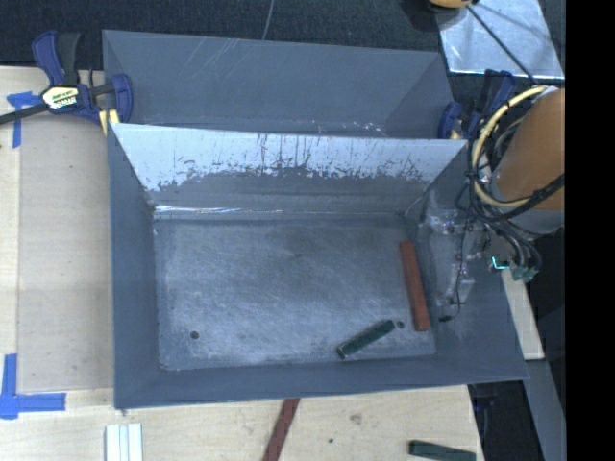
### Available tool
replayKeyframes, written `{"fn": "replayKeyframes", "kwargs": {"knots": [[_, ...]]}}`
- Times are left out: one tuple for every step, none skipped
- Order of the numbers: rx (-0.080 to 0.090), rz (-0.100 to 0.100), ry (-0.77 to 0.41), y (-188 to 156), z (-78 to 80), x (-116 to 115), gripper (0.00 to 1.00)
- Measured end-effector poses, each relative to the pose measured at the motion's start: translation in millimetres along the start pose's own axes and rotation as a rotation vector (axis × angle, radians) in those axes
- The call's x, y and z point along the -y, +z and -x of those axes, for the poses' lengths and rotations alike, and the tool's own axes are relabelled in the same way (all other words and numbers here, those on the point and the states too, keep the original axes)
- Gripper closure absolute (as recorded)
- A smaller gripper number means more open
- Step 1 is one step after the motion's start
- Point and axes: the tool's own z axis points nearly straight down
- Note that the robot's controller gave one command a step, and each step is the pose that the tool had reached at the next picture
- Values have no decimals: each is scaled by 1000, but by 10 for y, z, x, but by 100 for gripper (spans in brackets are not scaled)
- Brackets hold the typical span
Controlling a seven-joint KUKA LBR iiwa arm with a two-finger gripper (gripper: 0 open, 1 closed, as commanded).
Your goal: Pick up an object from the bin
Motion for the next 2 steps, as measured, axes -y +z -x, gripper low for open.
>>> {"fn": "replayKeyframes", "kwargs": {"knots": [[8,-2,-3,-47,18,-5,0],[8,-2,-5,-45,19,-8,0]]}}
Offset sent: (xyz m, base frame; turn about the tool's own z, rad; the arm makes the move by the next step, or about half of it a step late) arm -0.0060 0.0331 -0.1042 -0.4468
